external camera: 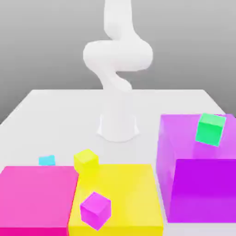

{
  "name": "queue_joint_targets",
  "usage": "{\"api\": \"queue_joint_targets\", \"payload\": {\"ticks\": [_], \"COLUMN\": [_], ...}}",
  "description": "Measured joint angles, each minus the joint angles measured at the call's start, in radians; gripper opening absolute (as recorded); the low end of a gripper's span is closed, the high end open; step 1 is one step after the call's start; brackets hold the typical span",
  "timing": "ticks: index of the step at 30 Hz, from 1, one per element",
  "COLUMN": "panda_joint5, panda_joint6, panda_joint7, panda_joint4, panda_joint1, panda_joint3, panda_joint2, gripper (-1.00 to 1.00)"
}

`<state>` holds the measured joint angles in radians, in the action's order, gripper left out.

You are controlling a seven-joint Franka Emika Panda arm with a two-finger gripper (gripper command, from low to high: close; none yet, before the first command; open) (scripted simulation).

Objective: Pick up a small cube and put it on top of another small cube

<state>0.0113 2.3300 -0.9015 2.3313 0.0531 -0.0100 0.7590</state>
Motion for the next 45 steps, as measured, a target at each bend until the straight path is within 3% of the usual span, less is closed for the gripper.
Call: {"api": "queue_joint_targets", "payload": {"ticks": [25, 45], "panda_joint5": [0.063, -0.007], "panda_joint6": [0.298, 0.548], "panda_joint7": [-1.051, -1.948], "panda_joint4": [0.312, 0.55], "panda_joint1": [0.503, 0.825], "panda_joint3": [-0.116, -0.116], "panda_joint2": [-0.408, -0.747], "gripper": [0.0, 0.0]}}
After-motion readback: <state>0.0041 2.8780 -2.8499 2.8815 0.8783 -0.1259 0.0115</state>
